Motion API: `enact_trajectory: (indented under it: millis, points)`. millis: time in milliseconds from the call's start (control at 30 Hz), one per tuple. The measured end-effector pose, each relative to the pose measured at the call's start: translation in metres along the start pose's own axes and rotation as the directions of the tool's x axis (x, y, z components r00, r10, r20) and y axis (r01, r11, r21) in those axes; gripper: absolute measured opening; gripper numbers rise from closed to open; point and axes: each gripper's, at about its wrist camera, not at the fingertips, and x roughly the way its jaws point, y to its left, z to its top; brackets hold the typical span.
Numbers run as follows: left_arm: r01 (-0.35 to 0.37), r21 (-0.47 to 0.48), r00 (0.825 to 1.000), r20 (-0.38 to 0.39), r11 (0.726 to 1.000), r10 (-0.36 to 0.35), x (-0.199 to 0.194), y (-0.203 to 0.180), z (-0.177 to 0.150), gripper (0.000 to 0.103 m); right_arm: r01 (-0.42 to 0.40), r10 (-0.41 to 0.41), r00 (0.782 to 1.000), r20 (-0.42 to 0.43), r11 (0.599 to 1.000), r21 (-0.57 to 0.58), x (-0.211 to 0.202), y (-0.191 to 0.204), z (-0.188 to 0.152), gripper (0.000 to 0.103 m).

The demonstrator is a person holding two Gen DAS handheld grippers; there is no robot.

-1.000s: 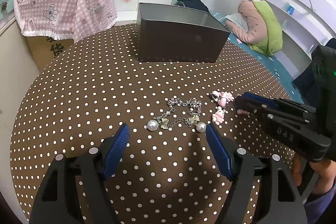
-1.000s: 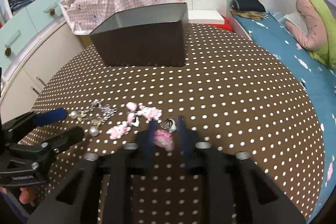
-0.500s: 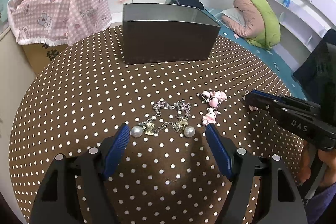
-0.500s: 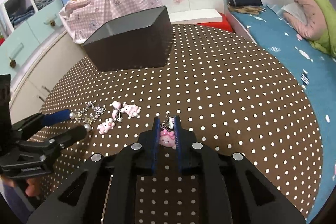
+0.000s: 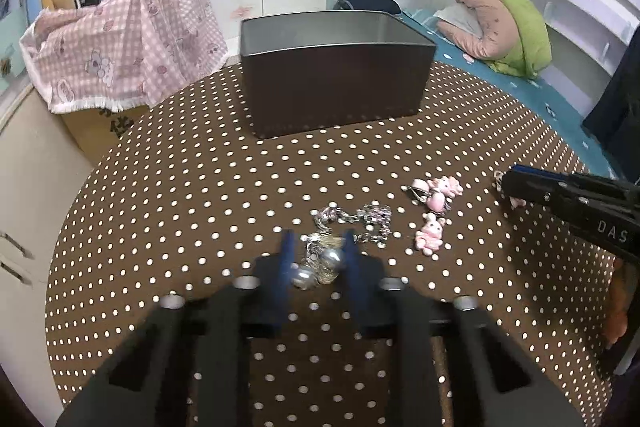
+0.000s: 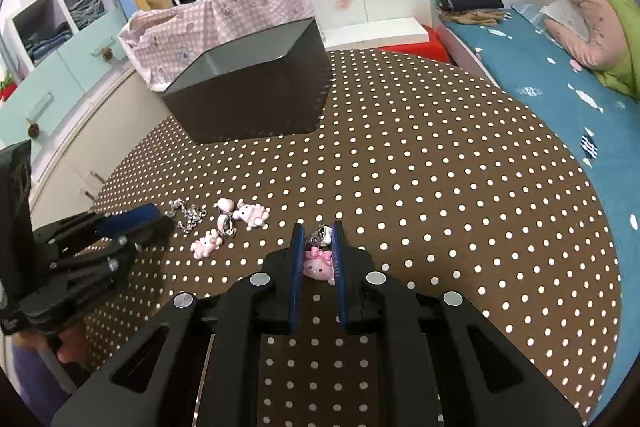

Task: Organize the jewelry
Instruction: 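Lift the pink charm and silver chain and carry both toward the tin box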

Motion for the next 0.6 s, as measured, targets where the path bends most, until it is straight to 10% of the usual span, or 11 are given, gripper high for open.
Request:
enact_trajectory:
  millis: [600]
  points:
    - [0.177,-0.090,0.983,0.072,0.980,-0.171,-0.038,0.030,0.022,0.009,-0.024,0.024,0.999,0.046,1.000,0.005,-0.022,0.002,0.019,0.014]
